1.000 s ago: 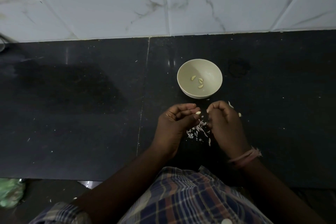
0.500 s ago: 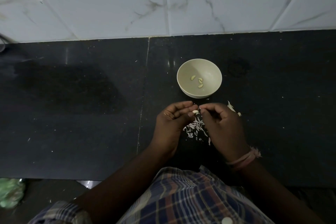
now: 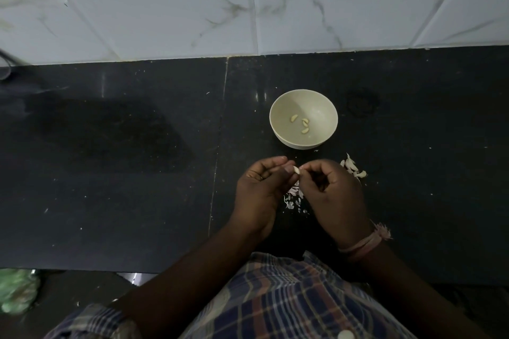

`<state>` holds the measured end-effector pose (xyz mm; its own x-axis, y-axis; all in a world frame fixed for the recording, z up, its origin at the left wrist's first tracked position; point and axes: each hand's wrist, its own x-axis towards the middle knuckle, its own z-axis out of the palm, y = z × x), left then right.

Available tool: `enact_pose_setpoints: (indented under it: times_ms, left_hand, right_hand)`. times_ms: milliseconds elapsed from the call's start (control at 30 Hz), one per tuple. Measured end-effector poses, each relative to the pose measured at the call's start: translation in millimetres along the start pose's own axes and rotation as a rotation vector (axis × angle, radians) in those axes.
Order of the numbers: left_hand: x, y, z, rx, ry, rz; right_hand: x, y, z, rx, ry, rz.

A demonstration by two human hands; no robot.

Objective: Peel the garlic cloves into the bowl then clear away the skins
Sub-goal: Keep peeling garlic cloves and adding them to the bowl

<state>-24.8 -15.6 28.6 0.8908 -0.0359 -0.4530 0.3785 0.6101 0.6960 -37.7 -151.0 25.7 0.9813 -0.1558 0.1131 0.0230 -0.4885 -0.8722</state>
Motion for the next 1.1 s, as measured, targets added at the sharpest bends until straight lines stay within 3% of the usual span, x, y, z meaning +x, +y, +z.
enact_pose_setpoints:
  times_ms: [200,433,667,1100]
  left_hand:
    - [0.3,0.3,2.2,-0.083,0.01,-0.057]
    - [1.8,1.4,3.7,-0.048,-0.055,-0.037]
    - [4.3,1.9,4.5,0.031,-0.071,0.021]
    - [4.4,-0.1,-0.2,0.24,-0.063,0.161]
  right_hand:
    - [-0.7,-1.5,3.1,0.025,0.025,0.037]
    - [-1.6,-5.7,5.5,0.26,0.024,0.285]
    - [1.6,-6.9,0.8,0.215,0.022,0.225]
    - [5.2,-14.6,-6.0,0.219,-0.096,0.282]
